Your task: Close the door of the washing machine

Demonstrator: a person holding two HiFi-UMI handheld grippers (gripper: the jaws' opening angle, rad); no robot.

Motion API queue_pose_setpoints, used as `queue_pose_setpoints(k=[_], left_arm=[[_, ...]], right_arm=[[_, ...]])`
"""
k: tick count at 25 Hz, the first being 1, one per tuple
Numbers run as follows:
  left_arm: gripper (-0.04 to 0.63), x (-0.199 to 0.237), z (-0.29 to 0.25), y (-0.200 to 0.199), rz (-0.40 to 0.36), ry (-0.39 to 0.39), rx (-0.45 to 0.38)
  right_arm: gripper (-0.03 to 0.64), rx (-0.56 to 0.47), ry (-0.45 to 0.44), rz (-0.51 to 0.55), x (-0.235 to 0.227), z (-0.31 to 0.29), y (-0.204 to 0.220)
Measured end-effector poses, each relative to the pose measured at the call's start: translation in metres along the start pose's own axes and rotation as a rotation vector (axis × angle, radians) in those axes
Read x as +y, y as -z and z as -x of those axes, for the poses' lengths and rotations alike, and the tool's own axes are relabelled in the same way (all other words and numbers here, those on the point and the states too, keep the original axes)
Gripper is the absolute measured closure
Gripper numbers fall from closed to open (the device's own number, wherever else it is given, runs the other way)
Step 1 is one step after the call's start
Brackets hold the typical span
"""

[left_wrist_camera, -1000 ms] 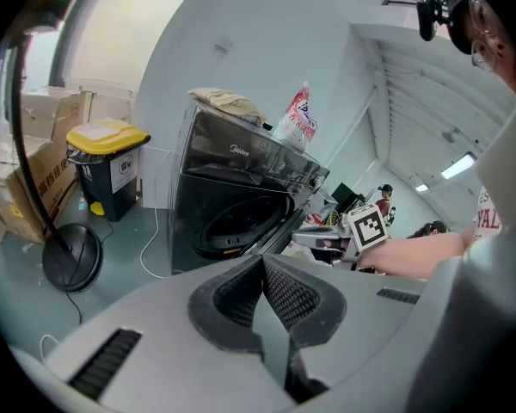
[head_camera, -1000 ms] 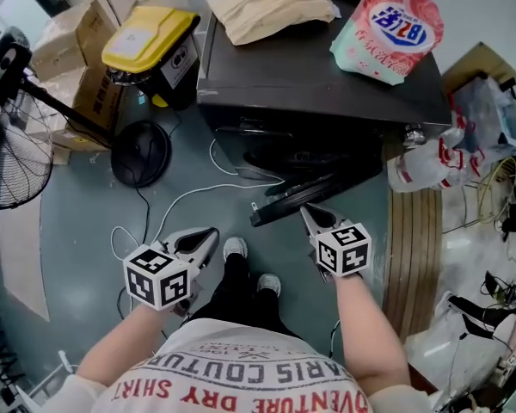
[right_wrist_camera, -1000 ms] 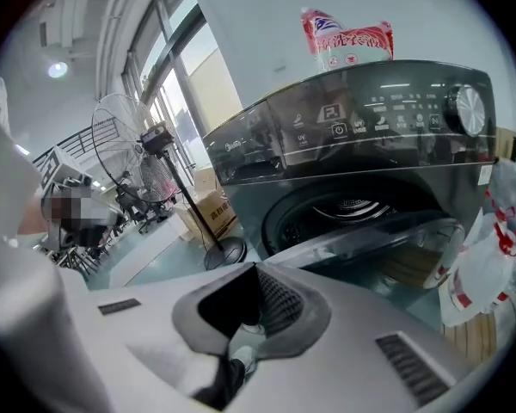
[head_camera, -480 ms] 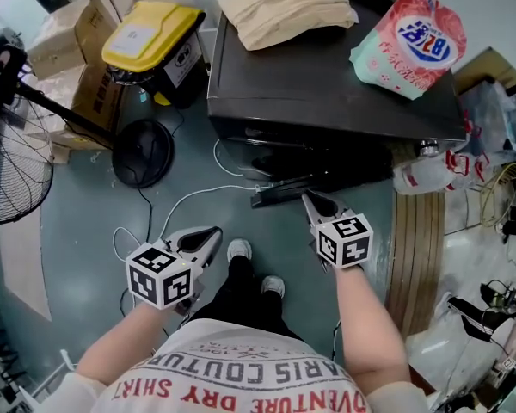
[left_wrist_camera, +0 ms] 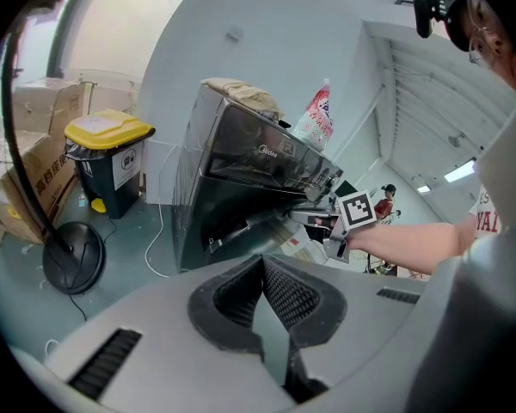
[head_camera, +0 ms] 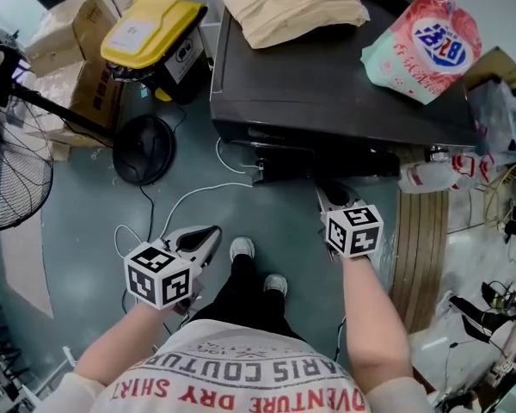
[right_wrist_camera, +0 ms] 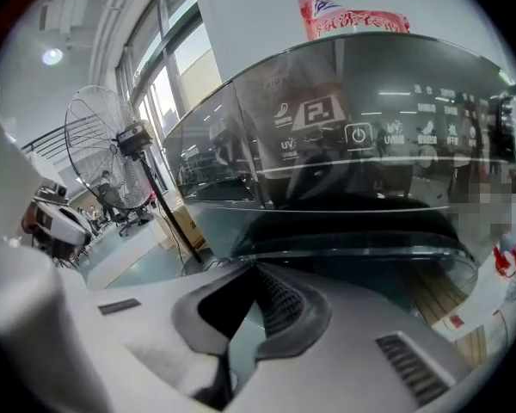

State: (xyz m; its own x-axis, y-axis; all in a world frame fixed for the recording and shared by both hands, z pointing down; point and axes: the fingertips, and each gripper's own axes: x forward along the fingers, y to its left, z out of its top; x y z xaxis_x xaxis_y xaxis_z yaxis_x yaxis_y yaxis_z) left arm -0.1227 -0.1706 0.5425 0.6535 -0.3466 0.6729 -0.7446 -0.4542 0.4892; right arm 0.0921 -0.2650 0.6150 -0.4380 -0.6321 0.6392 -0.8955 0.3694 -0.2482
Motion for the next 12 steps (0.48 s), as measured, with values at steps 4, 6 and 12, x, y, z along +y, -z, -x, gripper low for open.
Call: queue_pose_setpoints(k=[4,6,12], left_arm=[[0.568,0.006,-0.003,0.0,0.01,-0.001,0.008],[0.568,0.01,-0.006,0.001,0.014,-0.002,0.012],[0.568,0.021,-0.007,-0.003,0.017,-0.004,0.018]], right_arm=[[0.595,0.01,0.035,0.019,-0.007,-0.008,-0.003],[0.595,-0.002,0.064,0.001,-0.009,-0.011,-0.002],[0.597,-0.072,0.124,-0.121,-0.008,-0.016,-0.001]])
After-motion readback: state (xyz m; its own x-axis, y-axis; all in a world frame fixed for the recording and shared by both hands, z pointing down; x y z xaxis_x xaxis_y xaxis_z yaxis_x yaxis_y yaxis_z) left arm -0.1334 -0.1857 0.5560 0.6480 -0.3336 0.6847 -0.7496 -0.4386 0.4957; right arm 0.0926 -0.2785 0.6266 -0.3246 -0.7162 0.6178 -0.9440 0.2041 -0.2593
